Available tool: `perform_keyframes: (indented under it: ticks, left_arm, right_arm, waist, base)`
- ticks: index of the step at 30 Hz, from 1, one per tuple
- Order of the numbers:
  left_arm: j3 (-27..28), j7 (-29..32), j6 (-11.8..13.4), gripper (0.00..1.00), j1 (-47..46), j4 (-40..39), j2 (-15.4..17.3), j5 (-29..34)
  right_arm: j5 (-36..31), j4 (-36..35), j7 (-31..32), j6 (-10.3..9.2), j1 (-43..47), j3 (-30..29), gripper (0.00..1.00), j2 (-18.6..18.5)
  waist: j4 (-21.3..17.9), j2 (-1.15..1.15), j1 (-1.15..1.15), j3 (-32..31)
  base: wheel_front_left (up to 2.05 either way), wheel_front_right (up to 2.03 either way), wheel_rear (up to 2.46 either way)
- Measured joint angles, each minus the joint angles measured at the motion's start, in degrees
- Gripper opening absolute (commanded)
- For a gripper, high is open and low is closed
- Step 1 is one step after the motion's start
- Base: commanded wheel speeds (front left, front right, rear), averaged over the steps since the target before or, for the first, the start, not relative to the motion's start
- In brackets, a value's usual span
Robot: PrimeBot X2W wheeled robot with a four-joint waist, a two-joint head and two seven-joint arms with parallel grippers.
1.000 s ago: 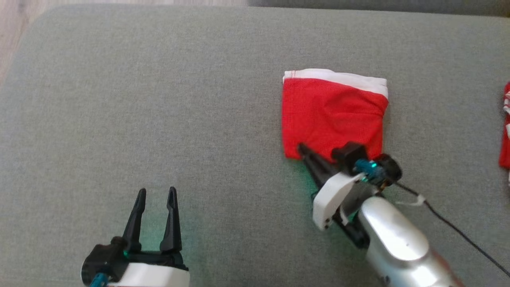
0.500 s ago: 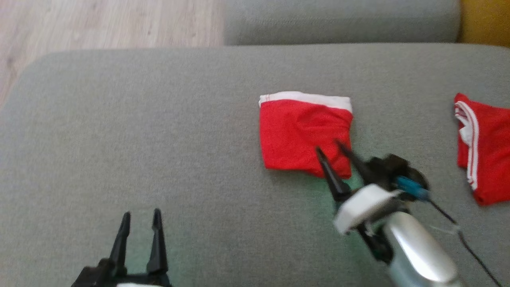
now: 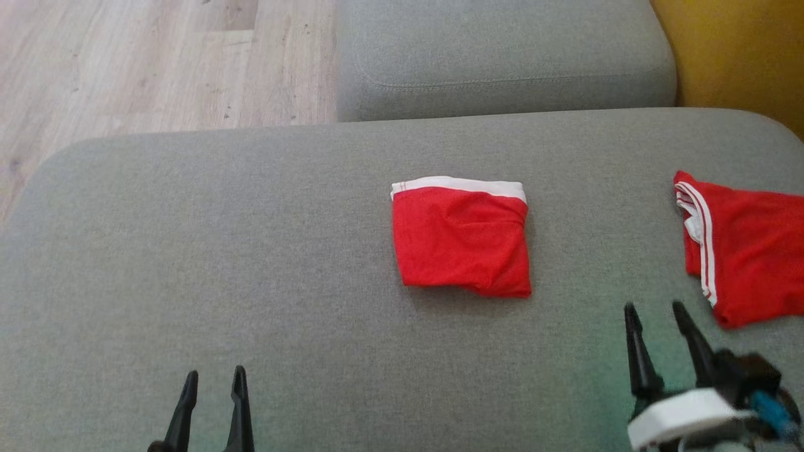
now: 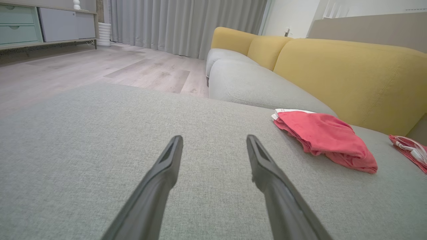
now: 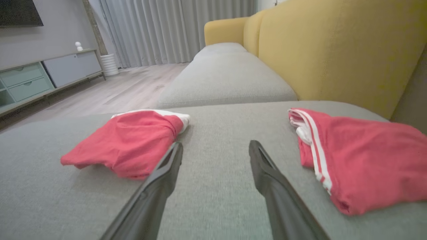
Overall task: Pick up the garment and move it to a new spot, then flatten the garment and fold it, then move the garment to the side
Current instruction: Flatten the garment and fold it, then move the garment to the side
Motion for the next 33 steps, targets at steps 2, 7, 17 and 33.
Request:
perform_keyframes:
  ticks: [2, 7, 17, 33]
  left_arm:
    - [0.0, 0.0, -0.1, 1.0, 0.3, 0.0, 0.0, 0.0]
    - [0.0, 0.0, -0.2, 1.0, 0.8, -0.4, 0.0, 0.0]
    - [0.1, 0.0, -0.6, 1.0, 0.8, -0.5, 0.0, 0.0]
    - [-8.3, 0.0, -0.6, 1.0, -6.3, 0.2, 0.0, -2.7]
  right_arm:
    - [-0.1, 0.2, -0.1, 0.0, 1.8, -0.7, 1.0, 0.7]
    - [-1.1, 2.1, -0.9, 0.0, 3.5, -1.6, 1.0, 1.5]
    - [-0.8, 3.0, -1.0, 0.0, 3.3, -1.7, 1.0, 1.7]
    - [20.1, 23.7, 33.2, 0.0, -30.9, -9.1, 1.0, 2.8]
  waist:
    - [0.0, 0.0, 0.0, -0.3]
    - [-0.1, 0.0, 0.0, -0.7]
    - [0.5, 0.0, 0.01, -0.5]
    - [8.9, 0.0, 0.03, 6.2]
  base:
    - [0.0, 0.0, 0.0]
    - [0.0, 0.0, 0.0]
    - [0.0, 0.0, 0.0]
    - [0.0, 0.0, 0.0]
